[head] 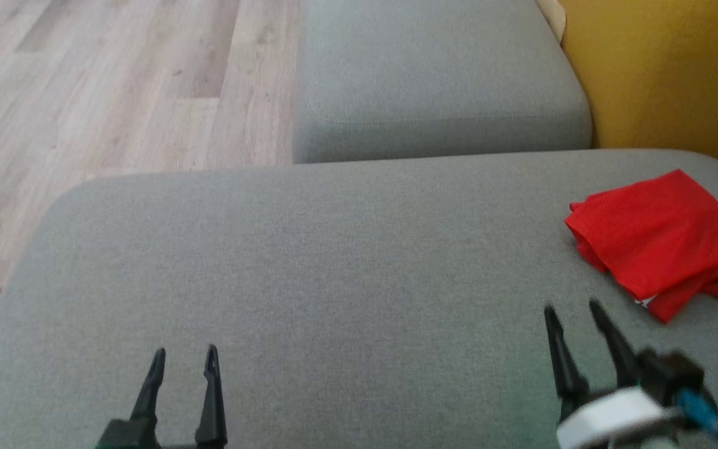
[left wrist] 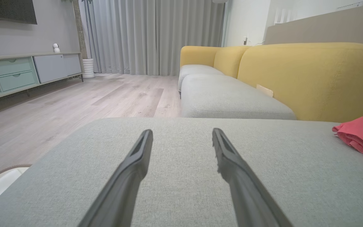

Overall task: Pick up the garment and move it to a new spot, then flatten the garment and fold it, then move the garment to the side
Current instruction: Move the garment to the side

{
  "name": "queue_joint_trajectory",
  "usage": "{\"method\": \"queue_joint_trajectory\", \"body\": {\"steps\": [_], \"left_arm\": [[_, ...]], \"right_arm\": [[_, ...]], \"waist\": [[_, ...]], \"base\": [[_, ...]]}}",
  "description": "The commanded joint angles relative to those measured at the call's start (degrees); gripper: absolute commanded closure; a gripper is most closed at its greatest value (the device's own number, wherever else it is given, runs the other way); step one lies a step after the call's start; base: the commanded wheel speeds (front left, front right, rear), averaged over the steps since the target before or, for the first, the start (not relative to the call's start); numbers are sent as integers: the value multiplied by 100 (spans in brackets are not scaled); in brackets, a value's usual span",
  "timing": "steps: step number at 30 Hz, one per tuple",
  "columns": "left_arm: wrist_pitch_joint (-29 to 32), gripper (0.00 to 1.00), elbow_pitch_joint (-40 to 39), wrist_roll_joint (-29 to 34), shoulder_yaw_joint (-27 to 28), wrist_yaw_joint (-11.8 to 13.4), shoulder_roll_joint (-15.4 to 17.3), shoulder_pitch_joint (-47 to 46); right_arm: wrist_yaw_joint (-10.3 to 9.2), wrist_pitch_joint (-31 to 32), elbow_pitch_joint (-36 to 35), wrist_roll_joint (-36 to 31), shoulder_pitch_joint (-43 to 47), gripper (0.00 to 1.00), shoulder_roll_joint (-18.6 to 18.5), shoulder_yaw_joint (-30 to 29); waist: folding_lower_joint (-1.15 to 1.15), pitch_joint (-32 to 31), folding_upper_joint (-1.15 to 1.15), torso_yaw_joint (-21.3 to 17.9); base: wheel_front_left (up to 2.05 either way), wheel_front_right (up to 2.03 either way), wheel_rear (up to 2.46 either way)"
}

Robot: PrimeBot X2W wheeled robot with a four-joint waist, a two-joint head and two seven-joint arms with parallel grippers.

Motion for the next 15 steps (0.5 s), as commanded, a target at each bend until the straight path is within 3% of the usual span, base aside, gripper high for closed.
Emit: {"method": "queue_joint_trajectory", "body": {"steps": [1,6,15], "left_arm": [[-71,0,-231,82,203,-19,-37,-166],[-71,0,-274,214,248,-67,-40,32],[-71,0,-217,304,228,-101,-45,166]], "right_arm": [[-5,-77,-283,-63,-112,0,35,39],[-5,-77,-394,-305,395,0,222,-130],[-5,-77,-381,-365,490,0,326,-210]], "waist": [[0,-52,0,23],[0,-157,0,19],[0,-220,0,-57]], "base": [[0,0,0],[0,0,0],[0,0,0]]}}
